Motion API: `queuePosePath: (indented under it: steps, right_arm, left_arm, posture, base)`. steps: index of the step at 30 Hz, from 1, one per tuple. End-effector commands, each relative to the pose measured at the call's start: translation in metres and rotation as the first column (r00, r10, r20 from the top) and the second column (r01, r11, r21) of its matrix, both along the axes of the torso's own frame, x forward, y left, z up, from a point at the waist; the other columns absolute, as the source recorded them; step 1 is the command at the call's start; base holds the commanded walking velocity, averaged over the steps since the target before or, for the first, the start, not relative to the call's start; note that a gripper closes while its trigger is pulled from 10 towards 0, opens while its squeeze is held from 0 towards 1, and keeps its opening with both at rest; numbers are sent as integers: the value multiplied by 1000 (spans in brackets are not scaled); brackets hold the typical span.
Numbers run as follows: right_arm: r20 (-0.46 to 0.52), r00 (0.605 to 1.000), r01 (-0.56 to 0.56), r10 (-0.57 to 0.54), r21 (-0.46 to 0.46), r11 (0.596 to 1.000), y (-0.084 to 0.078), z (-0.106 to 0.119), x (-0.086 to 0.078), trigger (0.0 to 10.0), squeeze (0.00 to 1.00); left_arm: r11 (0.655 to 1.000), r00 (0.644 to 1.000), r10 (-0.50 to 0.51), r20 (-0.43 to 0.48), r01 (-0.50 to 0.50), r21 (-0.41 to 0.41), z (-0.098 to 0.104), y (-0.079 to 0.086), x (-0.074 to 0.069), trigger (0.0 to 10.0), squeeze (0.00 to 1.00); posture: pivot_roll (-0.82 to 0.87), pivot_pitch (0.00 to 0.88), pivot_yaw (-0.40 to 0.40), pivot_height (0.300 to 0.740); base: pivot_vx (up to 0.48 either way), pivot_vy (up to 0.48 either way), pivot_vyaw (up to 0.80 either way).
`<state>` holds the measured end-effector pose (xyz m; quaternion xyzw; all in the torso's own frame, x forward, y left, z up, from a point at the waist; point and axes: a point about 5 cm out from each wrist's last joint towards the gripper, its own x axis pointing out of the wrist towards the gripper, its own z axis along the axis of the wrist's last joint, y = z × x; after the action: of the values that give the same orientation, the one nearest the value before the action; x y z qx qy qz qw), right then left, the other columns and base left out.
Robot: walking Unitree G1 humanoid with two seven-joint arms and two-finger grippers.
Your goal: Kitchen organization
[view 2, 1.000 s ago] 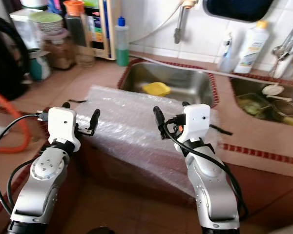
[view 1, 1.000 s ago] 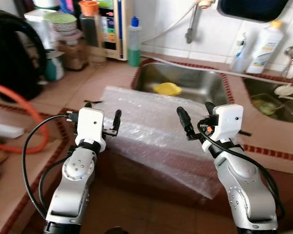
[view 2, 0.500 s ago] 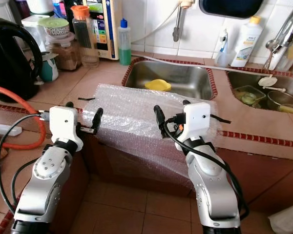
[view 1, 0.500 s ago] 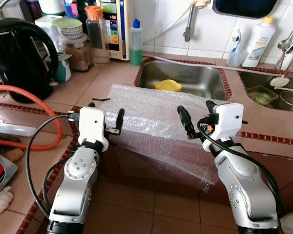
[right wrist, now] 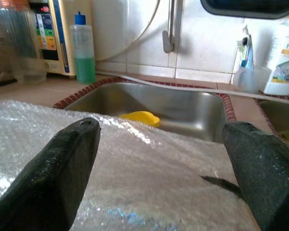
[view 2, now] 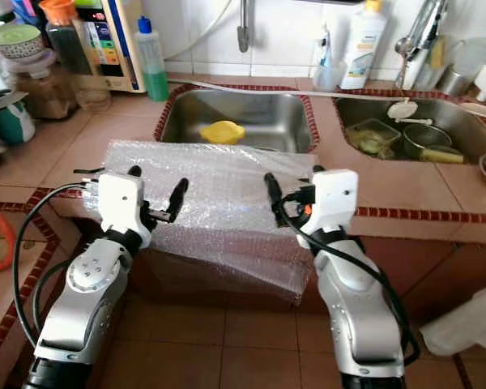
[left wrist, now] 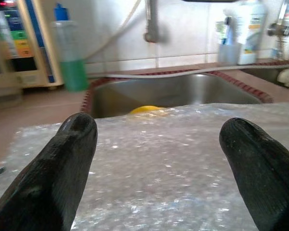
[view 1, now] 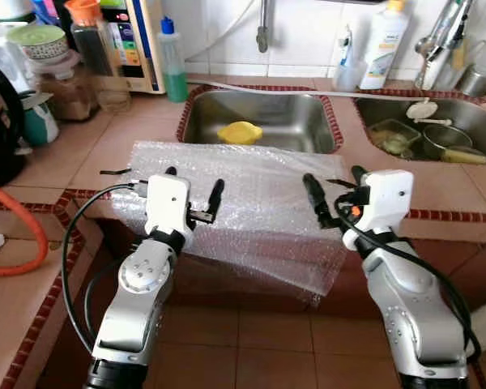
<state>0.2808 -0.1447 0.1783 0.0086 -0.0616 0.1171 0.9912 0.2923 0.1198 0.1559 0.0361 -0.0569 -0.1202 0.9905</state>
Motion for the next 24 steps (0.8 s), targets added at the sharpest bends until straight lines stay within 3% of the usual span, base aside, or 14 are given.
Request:
queuePosePath:
  steps: [1,24]
  right_arm:
    - [5,1000,-3,3,-5,1000,1,2,1,10000,0]
    - [5,1000,-7,7,-19,1000,1,2,6,10000,0]
  left_arm:
    - [1000,1000,-2,-3,2,3,-1,1,0,10000,0]
    - [1000,1000,-2,-10,2,-4,-5,-1,2,10000,0]
  posture:
    - [-27,19,-2,740]
    - [-36,21,-4,740]
  base:
    - [0,-356,0]
    - [0,-452,0]
